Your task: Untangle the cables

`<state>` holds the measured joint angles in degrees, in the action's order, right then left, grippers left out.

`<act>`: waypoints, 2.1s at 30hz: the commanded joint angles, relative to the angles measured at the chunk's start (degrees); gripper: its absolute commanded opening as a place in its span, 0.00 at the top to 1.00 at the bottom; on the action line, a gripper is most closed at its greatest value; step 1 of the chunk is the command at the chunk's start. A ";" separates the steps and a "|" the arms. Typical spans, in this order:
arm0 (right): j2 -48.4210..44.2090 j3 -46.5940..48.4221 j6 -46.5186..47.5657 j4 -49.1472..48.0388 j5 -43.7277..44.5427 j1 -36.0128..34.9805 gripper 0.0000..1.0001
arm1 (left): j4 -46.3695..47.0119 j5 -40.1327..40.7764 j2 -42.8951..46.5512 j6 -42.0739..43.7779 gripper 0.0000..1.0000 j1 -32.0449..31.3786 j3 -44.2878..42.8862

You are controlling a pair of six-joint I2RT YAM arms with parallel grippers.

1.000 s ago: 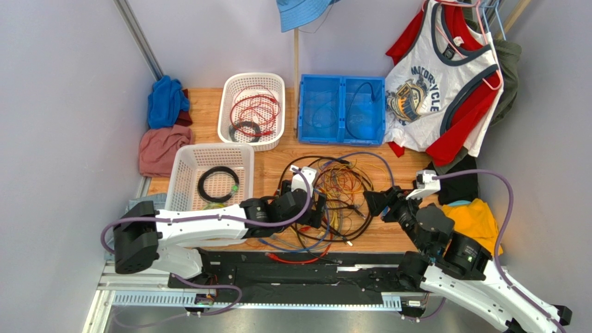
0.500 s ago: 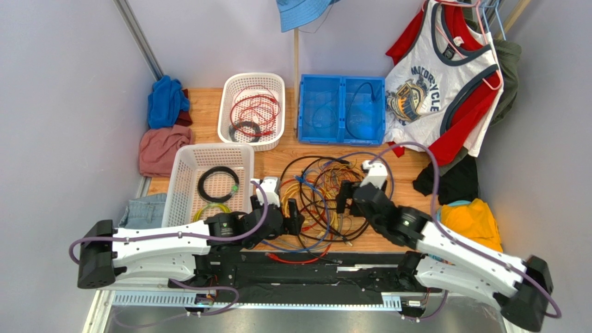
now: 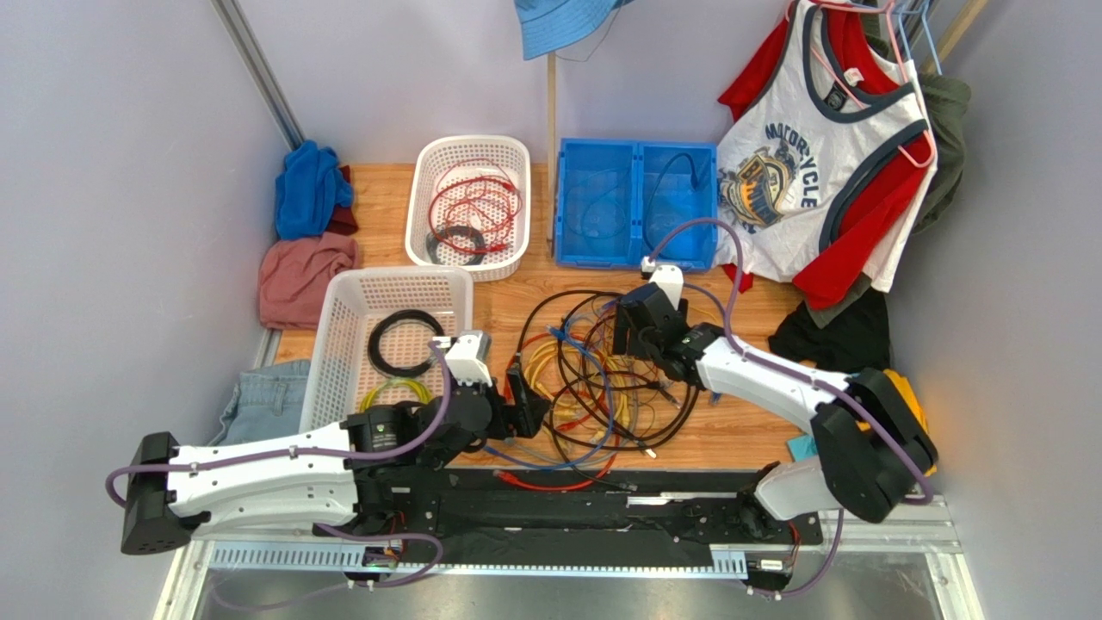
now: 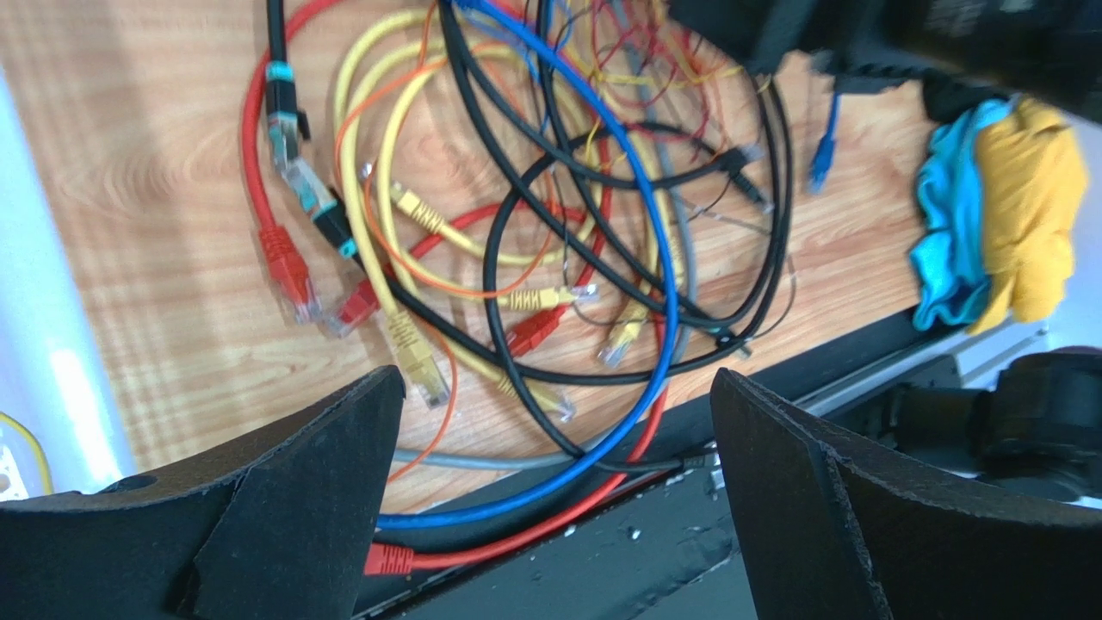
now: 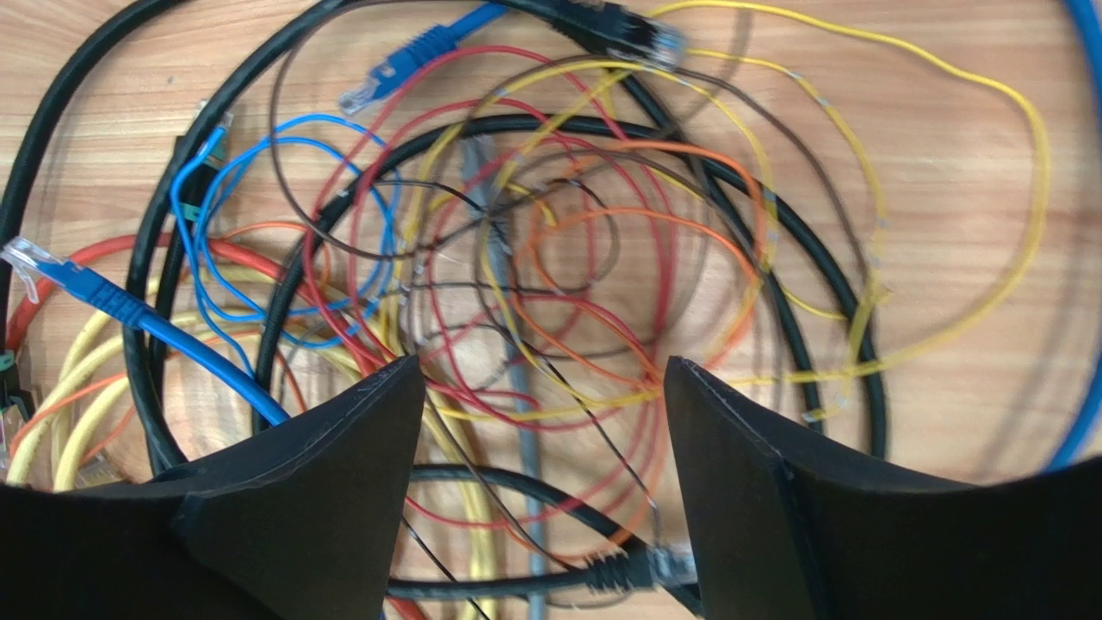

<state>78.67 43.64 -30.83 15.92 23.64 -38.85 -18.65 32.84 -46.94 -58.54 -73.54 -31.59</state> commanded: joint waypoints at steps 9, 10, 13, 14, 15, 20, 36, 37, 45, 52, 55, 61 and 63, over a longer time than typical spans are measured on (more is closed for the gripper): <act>12.02 4.97 1.39 -3.09 -3.68 1.40 0.32 | -3.14 3.81 5.01 4.58 0.03 -0.29 -4.27; 12.64 4.79 1.12 -3.00 -3.95 1.76 0.34 | -3.58 3.90 5.19 4.67 0.03 -0.20 -4.18; 12.91 4.00 0.86 -3.70 -4.74 2.38 0.62 | -4.11 4.16 5.80 4.67 0.03 -0.20 -4.44; 12.04 3.91 0.86 -4.05 -4.83 2.38 0.79 | -4.11 4.25 6.07 5.01 0.03 -0.29 -4.70; 11.33 3.91 0.95 -4.06 -5.00 2.38 0.86 | -4.11 4.68 6.16 5.98 0.03 -0.29 -4.88; 0.01 6.27 0.77 0.58 -5.71 1.07 1.00 | -6.22 6.80 6.07 8.35 0.04 -0.29 -7.77; -24.96 33.54 3.85 19.23 -10.54 -13.97 1.00 | -2.53 16.38 14.41 20.48 0.04 -0.20 -12.53; -25.41 32.83 3.59 19.58 -10.80 -14.06 1.00 | -2.27 16.55 15.90 21.27 0.04 -0.29 -12.79; -30.42 15.53 -0.28 14.23 -12.21 -13.97 1.00 | 2.92 13.84 18.46 27.34 0.04 -0.20 -11.74; -32.09 6.55 -1.95 11.59 -12.74 -14.06 1.00 | 5.99 9.44 10.22 26.46 0.04 -0.20 -9.98; -32.79 6.11 -2.13 11.15 -14.23 -13.97 1.00 | 9.42 7.51 6.43 27.25 0.04 -0.20 -9.10; -35.60 8.74 -0.90 11.06 -20.73 -13.97 1.00 | 15.04 3.38 0.97 29.36 0.04 -0.20 -8.22; -36.48 10.05 -0.73 11.93 -22.75 -14.06 1.00 | 17.51 2.06 0.71 30.32 0.04 -0.20 -7.70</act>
<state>44.45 49.65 -31.88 30.72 6.28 -52.64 -8.54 38.37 -46.26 -31.14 -73.54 -39.79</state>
